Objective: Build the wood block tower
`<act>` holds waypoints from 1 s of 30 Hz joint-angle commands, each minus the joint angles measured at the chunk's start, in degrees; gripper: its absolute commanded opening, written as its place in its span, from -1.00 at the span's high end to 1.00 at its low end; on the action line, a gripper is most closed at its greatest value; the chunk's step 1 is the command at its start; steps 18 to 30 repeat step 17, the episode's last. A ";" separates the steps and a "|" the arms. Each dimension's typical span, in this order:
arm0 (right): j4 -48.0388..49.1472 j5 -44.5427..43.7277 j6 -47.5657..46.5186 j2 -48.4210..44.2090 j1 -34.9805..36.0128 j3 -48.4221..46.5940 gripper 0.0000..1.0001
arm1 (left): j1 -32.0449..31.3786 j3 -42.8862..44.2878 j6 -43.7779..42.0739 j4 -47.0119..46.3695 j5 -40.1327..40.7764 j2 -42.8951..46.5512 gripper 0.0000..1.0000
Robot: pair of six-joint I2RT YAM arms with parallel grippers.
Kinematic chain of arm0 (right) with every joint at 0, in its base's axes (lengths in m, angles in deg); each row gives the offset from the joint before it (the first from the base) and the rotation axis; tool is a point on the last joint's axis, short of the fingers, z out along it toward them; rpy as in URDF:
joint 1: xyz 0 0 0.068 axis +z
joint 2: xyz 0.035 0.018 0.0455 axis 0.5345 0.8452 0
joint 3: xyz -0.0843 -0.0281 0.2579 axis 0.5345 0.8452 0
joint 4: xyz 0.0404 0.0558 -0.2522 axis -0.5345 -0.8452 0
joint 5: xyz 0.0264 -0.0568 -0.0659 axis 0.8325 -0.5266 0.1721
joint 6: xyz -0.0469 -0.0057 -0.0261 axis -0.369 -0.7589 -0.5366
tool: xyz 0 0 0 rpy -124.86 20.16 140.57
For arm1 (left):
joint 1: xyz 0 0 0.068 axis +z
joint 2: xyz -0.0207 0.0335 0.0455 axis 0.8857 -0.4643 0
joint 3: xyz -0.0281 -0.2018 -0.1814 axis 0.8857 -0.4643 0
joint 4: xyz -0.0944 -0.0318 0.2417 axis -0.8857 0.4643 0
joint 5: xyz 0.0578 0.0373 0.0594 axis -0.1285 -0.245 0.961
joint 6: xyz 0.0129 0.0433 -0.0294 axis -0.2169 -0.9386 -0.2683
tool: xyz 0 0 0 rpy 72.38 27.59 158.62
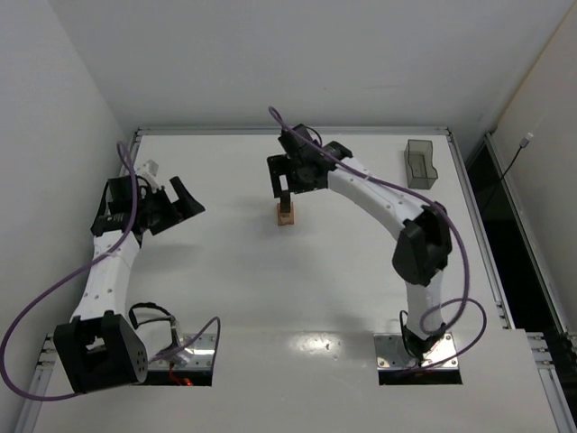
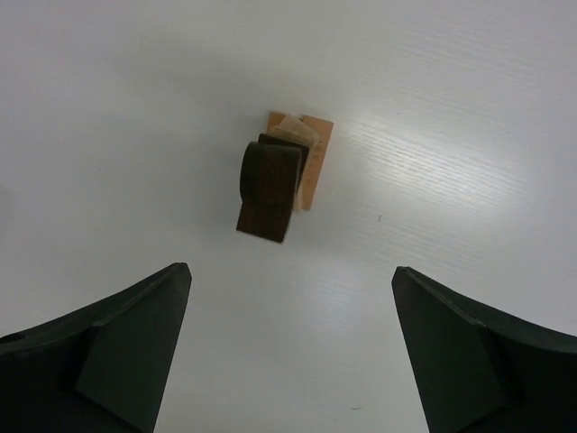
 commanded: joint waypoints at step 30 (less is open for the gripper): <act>18.65 -3.09 -33.25 -50.28 -18.41 52.74 -1.00 | -4.56 2.47 -11.17 -0.21 13.66 -7.73 -1.00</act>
